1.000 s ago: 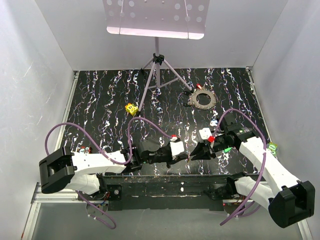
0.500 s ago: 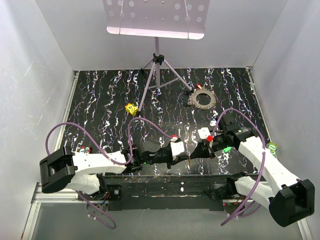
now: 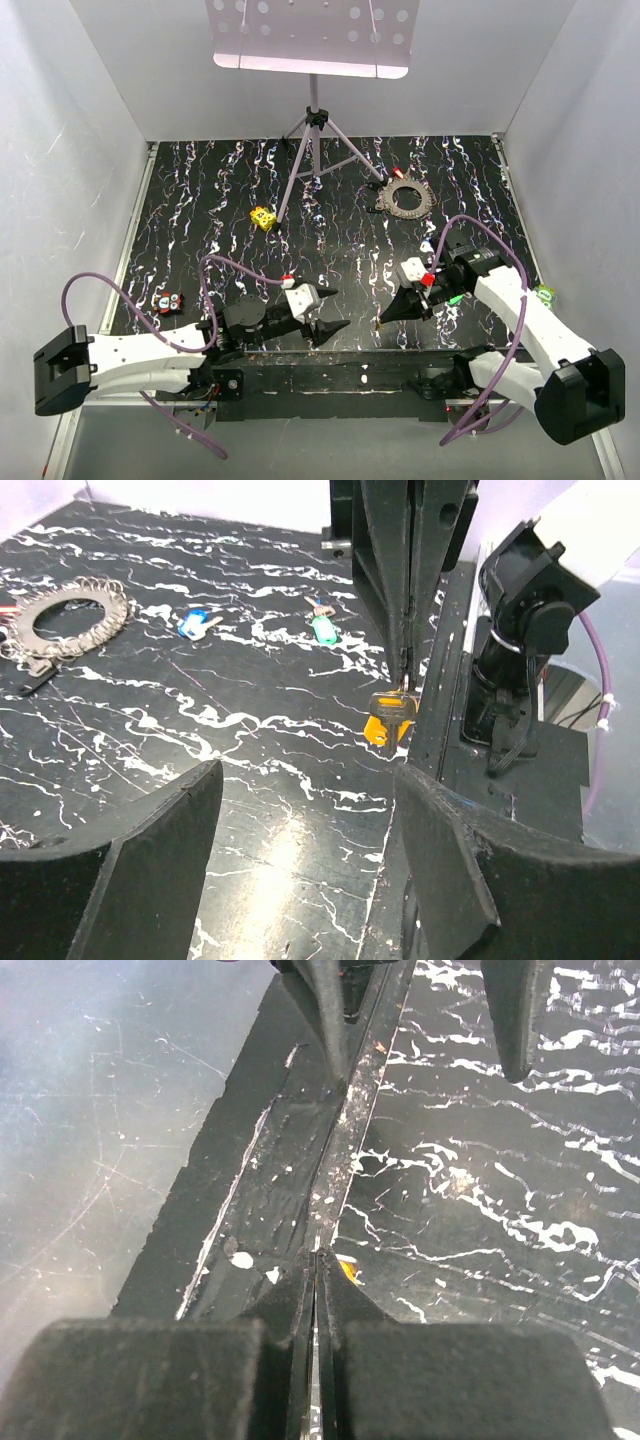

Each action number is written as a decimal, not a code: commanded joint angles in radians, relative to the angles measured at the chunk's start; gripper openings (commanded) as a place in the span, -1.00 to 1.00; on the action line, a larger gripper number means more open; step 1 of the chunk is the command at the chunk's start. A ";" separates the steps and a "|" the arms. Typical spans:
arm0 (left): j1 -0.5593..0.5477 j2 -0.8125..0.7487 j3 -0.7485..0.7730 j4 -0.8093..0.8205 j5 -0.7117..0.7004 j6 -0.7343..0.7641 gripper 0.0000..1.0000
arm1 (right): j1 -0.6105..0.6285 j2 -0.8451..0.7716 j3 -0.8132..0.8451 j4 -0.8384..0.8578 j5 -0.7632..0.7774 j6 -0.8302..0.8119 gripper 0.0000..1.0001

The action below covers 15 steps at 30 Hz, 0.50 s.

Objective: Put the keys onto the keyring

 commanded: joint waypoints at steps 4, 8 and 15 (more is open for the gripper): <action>0.000 -0.031 -0.021 0.010 0.017 0.021 0.32 | -0.007 0.119 0.156 -0.369 -0.043 -0.461 -0.97; 0.000 0.016 -0.015 0.052 0.028 0.067 0.29 | -0.019 0.224 0.318 -0.508 0.071 -0.475 -0.97; 0.001 0.082 0.037 0.073 -0.013 0.154 0.05 | -0.045 0.243 0.432 -0.530 0.162 -0.320 -0.97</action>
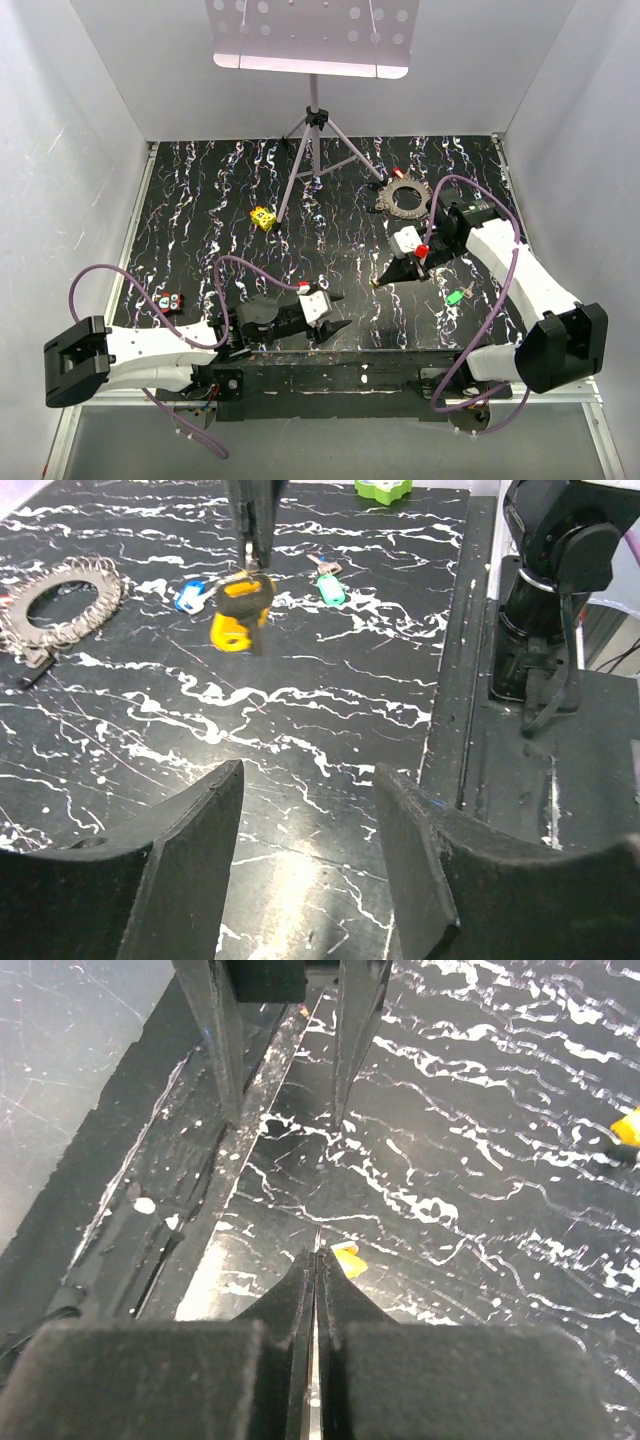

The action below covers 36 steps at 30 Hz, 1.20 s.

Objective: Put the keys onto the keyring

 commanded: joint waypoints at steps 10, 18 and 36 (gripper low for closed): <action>0.000 0.003 0.008 0.205 0.032 0.086 -0.27 | 0.041 -0.499 -0.240 0.423 0.134 0.483 -0.97; 0.000 0.021 0.033 0.213 0.177 0.077 -0.44 | 0.132 -0.642 -0.349 0.589 0.151 0.523 -0.97; 0.000 0.135 0.073 0.308 0.191 0.101 -0.44 | 0.169 -0.689 -0.455 0.710 0.088 0.501 -0.97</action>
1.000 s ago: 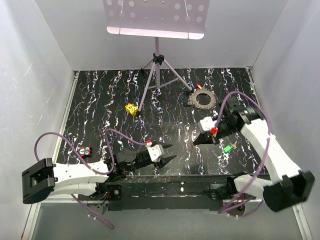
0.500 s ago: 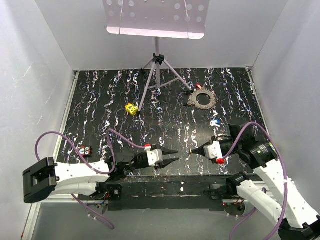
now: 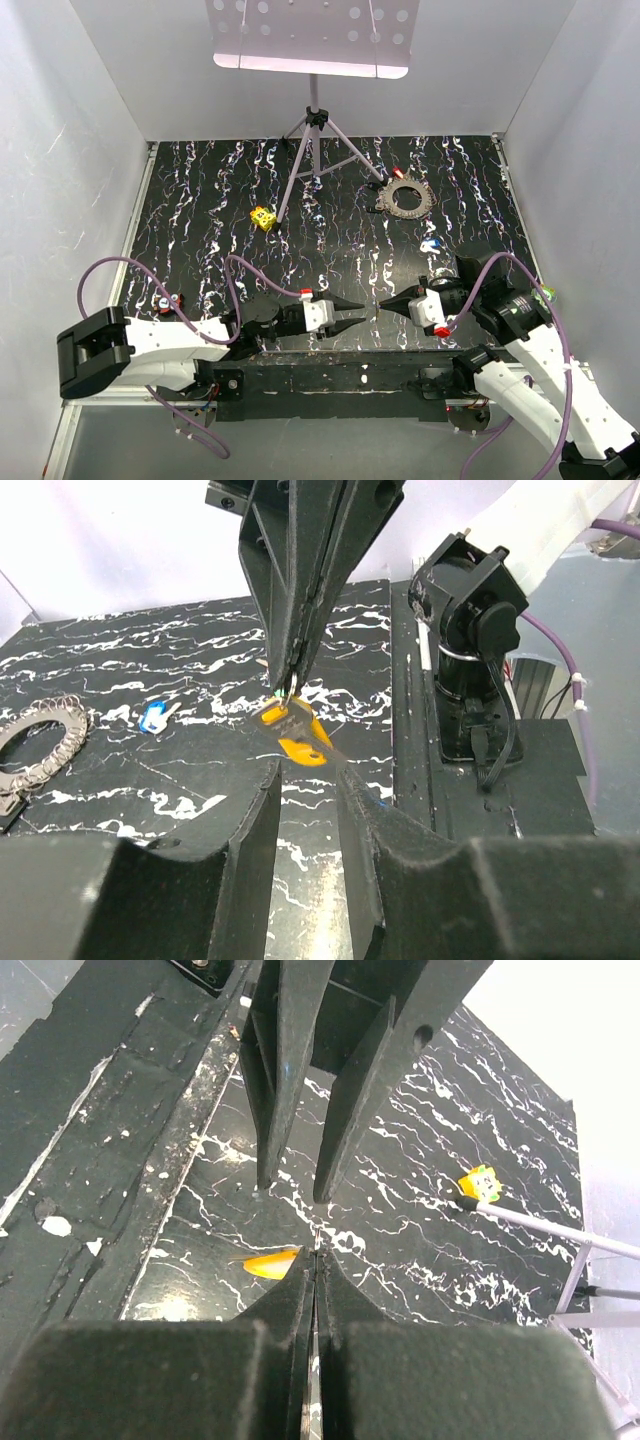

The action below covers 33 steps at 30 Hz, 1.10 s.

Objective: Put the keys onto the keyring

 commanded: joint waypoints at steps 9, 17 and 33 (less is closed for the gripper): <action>-0.001 0.072 0.042 0.142 -0.061 0.023 -0.42 | 0.031 0.007 -0.021 0.104 -0.045 0.089 -0.97; -0.001 0.092 0.052 0.171 -0.032 0.001 -0.49 | 0.035 0.022 -0.018 0.115 -0.040 0.141 -0.97; -0.001 0.100 0.058 0.165 -0.009 -0.008 -0.74 | 0.037 0.028 -0.014 0.146 -0.031 0.201 -0.97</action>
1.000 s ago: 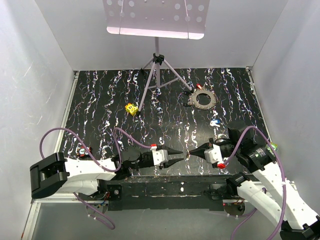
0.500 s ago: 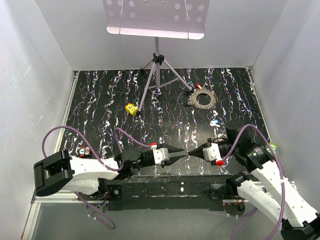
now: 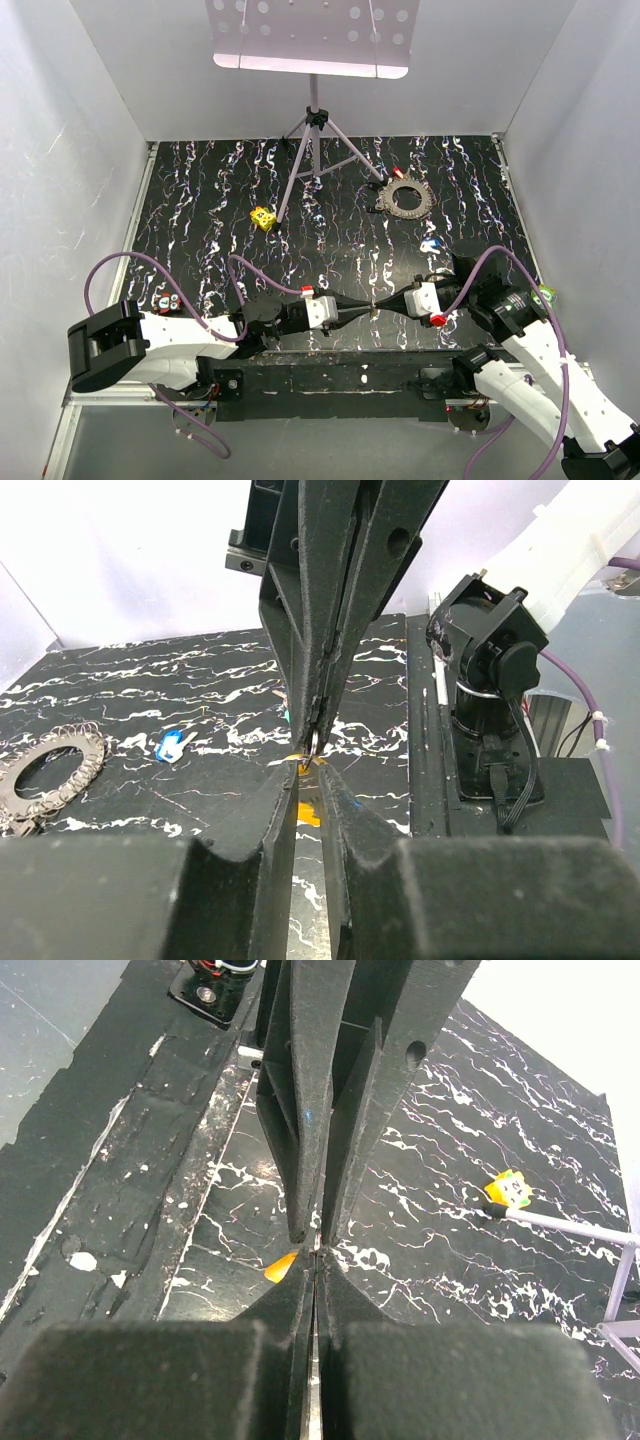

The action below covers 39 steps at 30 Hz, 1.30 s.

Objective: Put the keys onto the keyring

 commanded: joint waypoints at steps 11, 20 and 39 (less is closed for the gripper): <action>-0.001 0.006 0.039 0.012 0.027 0.002 -0.77 | 0.008 0.002 0.000 0.034 -0.016 0.055 -0.97; -0.001 -0.010 0.036 -0.017 0.042 0.011 -1.00 | 0.012 0.009 0.001 0.033 -0.005 0.075 -0.97; -0.001 -0.120 0.184 -0.552 -0.078 0.033 -1.00 | 0.013 0.077 0.089 -0.065 0.030 0.087 -0.42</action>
